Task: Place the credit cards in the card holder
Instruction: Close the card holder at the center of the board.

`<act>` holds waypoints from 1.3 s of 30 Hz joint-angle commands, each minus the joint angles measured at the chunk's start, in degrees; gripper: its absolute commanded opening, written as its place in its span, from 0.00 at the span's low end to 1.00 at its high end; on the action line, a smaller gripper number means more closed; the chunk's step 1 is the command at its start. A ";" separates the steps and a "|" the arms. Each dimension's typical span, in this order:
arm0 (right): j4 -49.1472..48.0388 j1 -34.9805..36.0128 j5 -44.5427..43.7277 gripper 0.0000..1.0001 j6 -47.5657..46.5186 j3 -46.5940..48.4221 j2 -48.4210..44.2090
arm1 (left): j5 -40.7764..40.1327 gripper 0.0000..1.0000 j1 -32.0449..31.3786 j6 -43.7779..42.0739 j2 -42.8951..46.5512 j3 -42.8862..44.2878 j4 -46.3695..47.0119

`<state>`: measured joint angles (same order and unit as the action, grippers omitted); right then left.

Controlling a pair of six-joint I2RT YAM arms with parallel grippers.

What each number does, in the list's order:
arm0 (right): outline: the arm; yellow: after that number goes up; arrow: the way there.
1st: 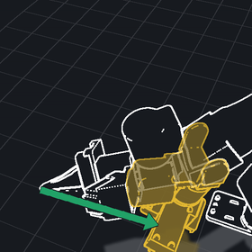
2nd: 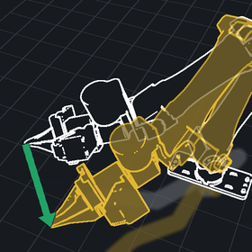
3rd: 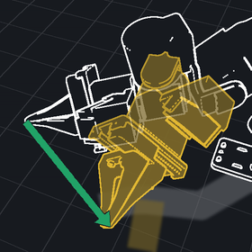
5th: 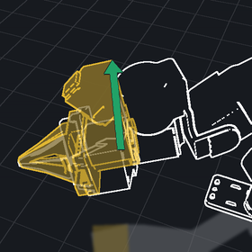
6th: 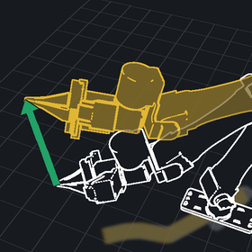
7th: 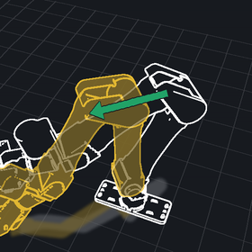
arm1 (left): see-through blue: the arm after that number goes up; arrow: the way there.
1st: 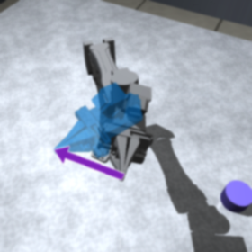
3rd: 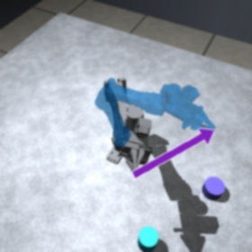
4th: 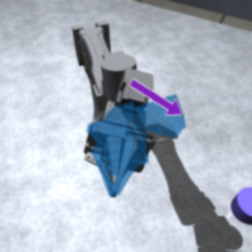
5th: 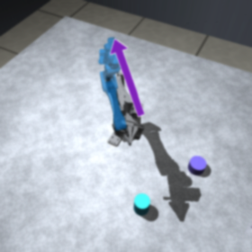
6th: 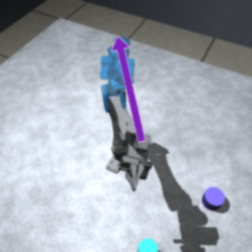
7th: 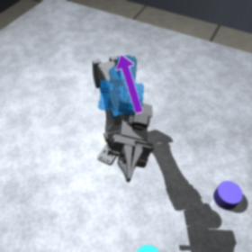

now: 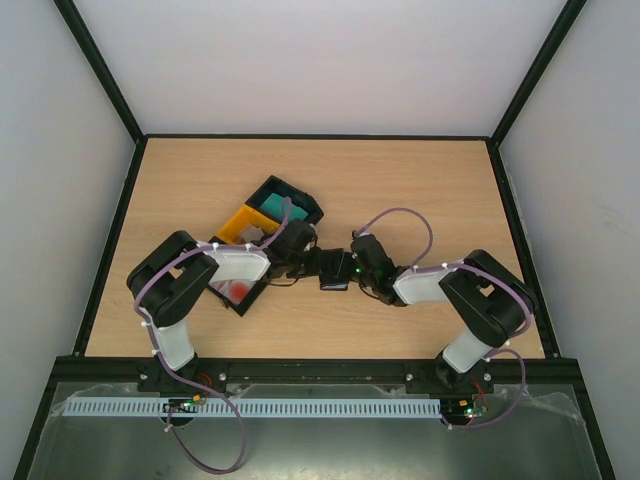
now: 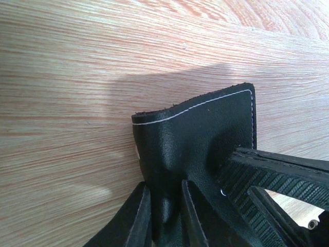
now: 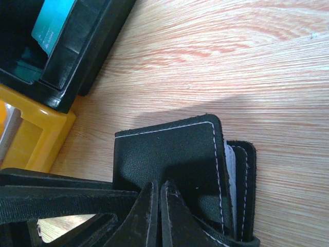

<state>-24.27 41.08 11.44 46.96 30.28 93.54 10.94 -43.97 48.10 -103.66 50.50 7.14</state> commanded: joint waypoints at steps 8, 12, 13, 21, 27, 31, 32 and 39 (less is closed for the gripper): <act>17.35 3.55 -4.17 0.02 1.51 -10.20 7.83 | 1.19 0.15 -1.03 0.20 -2.88 0.01 -4.11; 17.78 4.67 -5.55 0.02 1.56 -10.06 8.58 | 1.24 0.14 -1.03 0.27 -3.11 0.34 -4.24; 18.08 4.98 -5.97 0.02 1.74 -9.87 8.90 | 1.22 0.14 -1.03 0.25 -3.11 0.46 -4.24; 21.90 7.93 -10.90 0.02 3.65 -7.53 11.72 | 1.41 0.14 -0.88 0.33 -2.96 0.93 -4.56; 24.00 8.09 -10.76 0.02 3.63 -6.19 9.29 | 1.74 0.14 -0.61 0.04 -2.75 0.92 -4.54; 30.25 7.59 -12.66 0.06 3.17 0.34 -0.43 | 1.89 0.21 -0.26 -1.31 -1.54 1.53 -5.37; 32.03 6.88 -13.39 0.10 2.69 2.88 -3.33 | 1.83 0.23 -0.10 -1.76 -0.94 1.84 -6.06; 40.94 1.95 -15.46 0.38 -2.51 20.81 -12.49 | -0.19 0.37 1.30 -4.84 6.19 4.91 -10.75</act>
<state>3.07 45.17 -1.41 48.21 42.87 85.76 11.99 -43.64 45.67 -102.72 52.95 1.21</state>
